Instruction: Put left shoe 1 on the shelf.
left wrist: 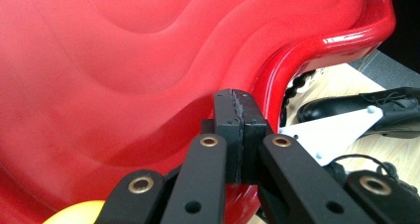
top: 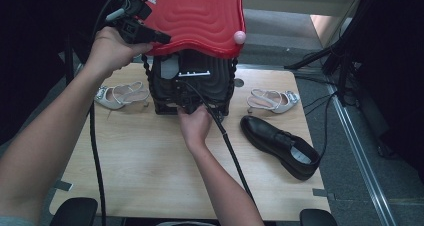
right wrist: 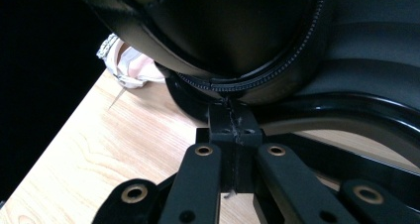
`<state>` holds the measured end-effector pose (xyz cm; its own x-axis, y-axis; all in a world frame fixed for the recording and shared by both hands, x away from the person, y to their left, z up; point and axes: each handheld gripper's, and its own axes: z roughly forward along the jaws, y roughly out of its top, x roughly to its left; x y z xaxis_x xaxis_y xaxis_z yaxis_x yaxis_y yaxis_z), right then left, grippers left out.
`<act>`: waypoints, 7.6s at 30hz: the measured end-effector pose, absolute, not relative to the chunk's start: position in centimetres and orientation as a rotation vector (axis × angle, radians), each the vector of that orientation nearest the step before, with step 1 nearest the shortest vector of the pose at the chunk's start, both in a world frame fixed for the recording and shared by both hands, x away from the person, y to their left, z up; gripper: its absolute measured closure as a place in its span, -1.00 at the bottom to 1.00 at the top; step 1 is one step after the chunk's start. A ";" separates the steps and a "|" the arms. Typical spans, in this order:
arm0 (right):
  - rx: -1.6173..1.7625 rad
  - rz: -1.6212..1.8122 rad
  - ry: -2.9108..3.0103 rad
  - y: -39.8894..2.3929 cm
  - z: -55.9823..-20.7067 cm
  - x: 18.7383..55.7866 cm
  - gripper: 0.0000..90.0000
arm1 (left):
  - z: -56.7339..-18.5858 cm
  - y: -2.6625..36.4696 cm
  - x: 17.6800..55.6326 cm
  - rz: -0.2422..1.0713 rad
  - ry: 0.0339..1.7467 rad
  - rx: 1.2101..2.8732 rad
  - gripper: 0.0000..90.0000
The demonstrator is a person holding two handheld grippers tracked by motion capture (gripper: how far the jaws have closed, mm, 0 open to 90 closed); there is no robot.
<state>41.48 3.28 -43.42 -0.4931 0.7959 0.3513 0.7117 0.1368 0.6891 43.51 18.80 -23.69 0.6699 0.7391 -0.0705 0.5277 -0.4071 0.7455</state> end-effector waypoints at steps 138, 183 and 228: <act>1.549 1.120 2.332 -32.0 -43.3 27.8 0.30 | -45.7 19.4 31.1 0.012 1.005 2.100 0.10; 1.381 1.132 2.601 -23.5 -44.6 30.1 0.87 | -46.6 19.6 30.2 -0.016 1.015 2.069 0.62; 1.196 1.206 2.750 -14.7 -43.2 30.5 0.78 | -48.8 17.6 30.7 0.023 1.036 2.093 0.85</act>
<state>30.48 -14.74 -43.23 -0.7227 0.5946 0.3524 0.6620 0.4488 0.6003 30.72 17.56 -48.76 0.6670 0.6797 -0.3051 0.6653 -0.3590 0.6545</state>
